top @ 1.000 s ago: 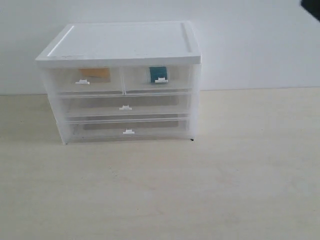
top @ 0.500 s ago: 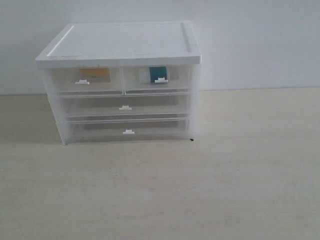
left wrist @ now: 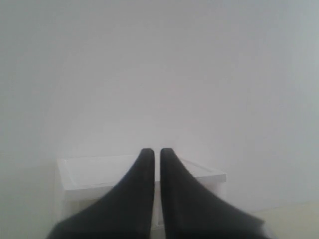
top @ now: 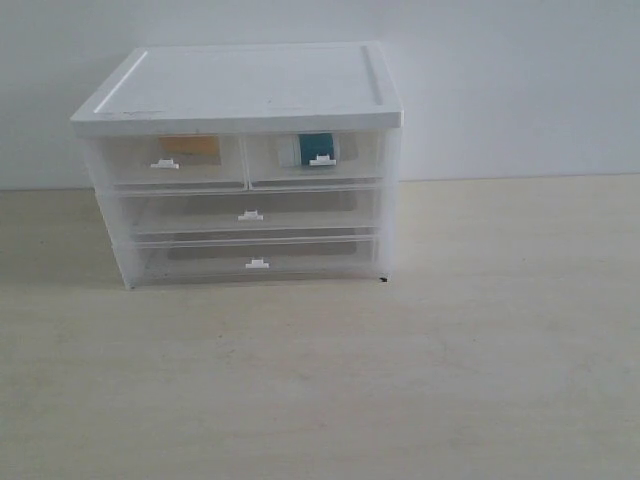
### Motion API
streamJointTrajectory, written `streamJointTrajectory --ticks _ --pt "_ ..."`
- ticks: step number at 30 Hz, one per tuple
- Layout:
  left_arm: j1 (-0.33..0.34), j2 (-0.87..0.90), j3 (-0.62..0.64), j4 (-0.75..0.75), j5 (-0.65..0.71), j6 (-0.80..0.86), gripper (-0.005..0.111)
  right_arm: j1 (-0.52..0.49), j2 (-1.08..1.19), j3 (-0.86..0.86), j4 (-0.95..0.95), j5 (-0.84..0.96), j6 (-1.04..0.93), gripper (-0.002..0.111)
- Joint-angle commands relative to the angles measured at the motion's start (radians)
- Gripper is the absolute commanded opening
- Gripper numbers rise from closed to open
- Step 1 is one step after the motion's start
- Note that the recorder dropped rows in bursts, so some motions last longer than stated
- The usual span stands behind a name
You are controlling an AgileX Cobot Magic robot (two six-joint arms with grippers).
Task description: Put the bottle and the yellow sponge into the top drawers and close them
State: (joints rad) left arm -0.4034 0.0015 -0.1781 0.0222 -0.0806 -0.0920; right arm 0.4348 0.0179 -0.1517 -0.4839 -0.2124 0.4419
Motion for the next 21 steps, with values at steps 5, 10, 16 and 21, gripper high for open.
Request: streamJointTrajectory --ticks 5,10,16,21 --pt "0.003 -0.001 0.01 0.001 0.0 -0.006 0.004 -0.005 -0.007 0.002 0.003 0.002 0.003 0.0" --pt "0.053 -0.001 0.035 0.001 0.002 -0.006 0.004 -0.005 -0.007 0.002 0.003 0.002 0.001 0.0" --pt "0.225 -0.001 0.063 0.001 0.069 -0.056 0.004 -0.005 -0.007 0.002 0.003 0.002 0.004 0.0" --pt "0.376 -0.001 0.063 0.001 0.195 -0.058 0.004 -0.005 -0.007 0.002 0.003 0.002 0.004 0.0"
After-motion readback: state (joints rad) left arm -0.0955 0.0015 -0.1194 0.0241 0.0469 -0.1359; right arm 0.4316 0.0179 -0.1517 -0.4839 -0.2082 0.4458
